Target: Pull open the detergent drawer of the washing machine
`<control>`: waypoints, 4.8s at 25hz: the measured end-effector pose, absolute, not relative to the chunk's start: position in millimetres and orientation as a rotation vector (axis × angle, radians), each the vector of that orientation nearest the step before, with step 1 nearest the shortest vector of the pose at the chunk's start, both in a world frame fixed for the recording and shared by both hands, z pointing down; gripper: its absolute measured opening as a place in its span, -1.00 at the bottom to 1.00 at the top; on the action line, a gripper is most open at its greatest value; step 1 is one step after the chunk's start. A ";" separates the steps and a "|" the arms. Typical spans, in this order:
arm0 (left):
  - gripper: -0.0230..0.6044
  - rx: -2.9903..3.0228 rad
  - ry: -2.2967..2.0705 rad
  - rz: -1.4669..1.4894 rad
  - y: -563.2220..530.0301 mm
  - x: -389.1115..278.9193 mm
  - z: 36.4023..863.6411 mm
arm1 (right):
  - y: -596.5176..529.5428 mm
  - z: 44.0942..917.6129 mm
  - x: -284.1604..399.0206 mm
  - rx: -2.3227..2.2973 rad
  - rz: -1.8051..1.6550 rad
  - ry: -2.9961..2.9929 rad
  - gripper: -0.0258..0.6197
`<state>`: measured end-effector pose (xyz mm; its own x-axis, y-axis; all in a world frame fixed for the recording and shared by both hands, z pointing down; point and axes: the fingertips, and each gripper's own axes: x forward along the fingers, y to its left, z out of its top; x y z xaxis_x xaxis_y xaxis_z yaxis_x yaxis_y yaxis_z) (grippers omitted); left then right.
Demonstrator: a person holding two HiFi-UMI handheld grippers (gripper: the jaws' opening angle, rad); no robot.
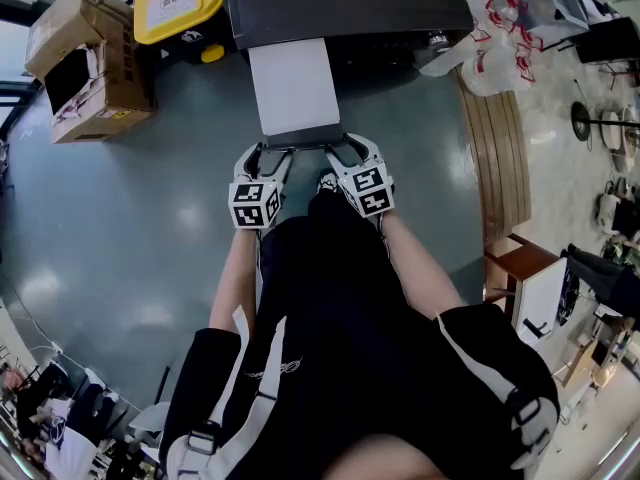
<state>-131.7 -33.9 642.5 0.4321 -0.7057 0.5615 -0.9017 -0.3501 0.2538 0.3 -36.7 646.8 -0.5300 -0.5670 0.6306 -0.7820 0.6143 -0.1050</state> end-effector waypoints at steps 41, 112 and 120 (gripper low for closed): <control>0.04 2.153 -1.322 0.491 -20.8 -131.7 645.3 | -24.5 654.8 1.2 1.090 0.567 -2.264 -0.25; -0.86 2.196 -1.427 -0.054 58.0 -104.3 377.8 | 36.6 369.9 -17.5 1.227 0.277 -2.558 -0.89; -0.86 2.370 -1.595 -0.095 47.5 -102.3 300.2 | 25.4 311.7 -5.5 1.326 0.215 -2.630 -0.89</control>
